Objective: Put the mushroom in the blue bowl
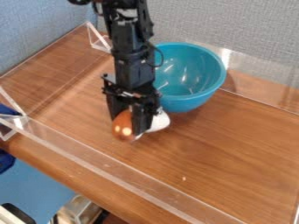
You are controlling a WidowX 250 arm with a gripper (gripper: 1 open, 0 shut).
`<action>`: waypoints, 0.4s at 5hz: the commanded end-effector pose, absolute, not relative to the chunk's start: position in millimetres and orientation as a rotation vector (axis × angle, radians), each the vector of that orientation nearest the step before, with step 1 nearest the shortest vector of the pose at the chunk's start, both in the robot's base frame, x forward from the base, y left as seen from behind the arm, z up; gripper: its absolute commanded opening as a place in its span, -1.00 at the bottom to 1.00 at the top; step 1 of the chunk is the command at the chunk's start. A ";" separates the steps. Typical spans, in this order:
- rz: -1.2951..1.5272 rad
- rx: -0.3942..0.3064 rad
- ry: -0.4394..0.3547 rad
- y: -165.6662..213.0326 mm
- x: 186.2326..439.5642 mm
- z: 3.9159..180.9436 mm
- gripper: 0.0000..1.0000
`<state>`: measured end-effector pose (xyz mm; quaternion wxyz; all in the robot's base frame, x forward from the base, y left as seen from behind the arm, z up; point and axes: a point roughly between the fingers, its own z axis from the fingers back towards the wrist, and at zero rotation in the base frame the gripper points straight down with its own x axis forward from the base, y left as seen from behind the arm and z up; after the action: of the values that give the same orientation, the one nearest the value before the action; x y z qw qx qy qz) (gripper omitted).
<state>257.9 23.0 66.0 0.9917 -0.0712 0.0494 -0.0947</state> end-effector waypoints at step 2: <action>-0.246 -0.078 -0.036 25.5 287.2 142.3 -1.00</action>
<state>282.1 28.3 120.6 0.9921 -0.0504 0.0192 -0.1129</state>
